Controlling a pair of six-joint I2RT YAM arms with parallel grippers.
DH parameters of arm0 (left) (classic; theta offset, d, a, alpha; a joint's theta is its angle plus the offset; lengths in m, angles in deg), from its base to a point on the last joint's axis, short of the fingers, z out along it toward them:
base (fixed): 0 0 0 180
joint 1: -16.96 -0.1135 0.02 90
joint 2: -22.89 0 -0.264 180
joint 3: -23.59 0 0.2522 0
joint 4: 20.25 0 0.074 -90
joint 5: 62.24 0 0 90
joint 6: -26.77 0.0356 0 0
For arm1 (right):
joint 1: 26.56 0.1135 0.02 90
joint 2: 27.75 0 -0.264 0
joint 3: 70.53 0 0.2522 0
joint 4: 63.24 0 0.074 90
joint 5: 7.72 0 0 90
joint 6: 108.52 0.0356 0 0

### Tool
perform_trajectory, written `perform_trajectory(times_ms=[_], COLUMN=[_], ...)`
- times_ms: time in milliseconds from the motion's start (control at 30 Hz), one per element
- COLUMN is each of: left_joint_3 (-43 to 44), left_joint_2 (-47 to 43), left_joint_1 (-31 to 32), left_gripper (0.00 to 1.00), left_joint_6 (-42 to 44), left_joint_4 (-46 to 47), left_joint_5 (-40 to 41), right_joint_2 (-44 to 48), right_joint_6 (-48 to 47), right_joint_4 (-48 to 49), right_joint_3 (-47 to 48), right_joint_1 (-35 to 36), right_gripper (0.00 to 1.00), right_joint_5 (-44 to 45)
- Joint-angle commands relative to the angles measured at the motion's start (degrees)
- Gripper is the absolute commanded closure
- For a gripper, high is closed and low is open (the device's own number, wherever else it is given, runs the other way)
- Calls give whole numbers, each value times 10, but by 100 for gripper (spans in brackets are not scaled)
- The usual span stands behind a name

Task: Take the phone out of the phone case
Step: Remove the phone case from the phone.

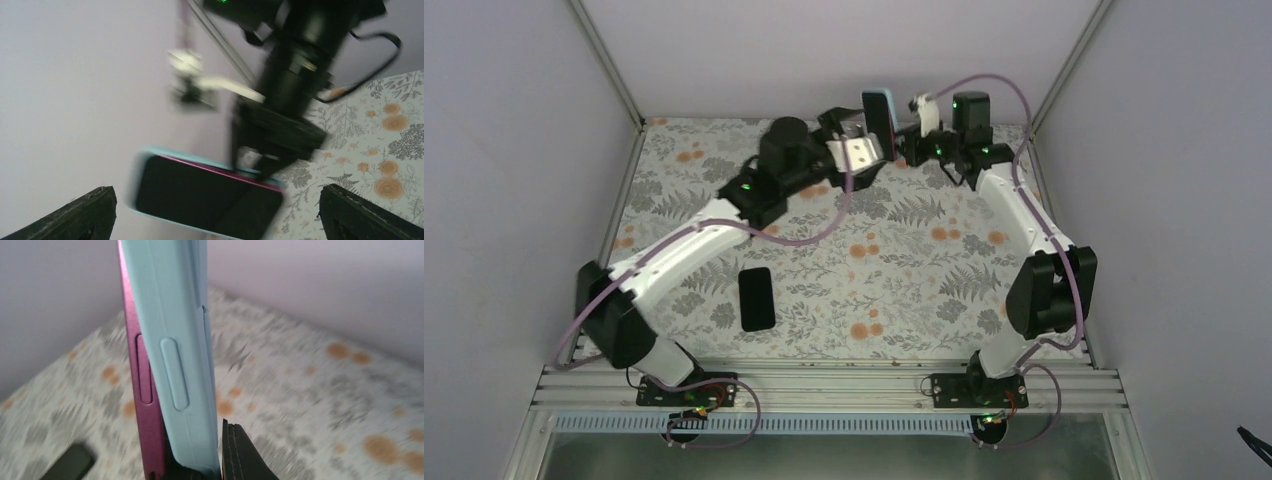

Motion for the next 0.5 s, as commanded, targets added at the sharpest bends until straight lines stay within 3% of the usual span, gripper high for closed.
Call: perform_trajectory(times_ms=[0,267,467], left_joint_3=[-18,30,56], left_joint_2=[68,158,193], left_joint_1=[30,32,37], left_gripper=[0,0,0], left_joint_6=[-47,-88,-75], left_joint_4=[158,245,246], left_joint_5=[122,216,215], right_joint_2=[-38,-75,-73], right_joint_6=[153,192,204], right_joint_4=[86,87,93], right_joint_3=[112,149,158], right_joint_1=[3,2,3], right_gripper=[97,97,97], right_joint_5=[121,115,94])
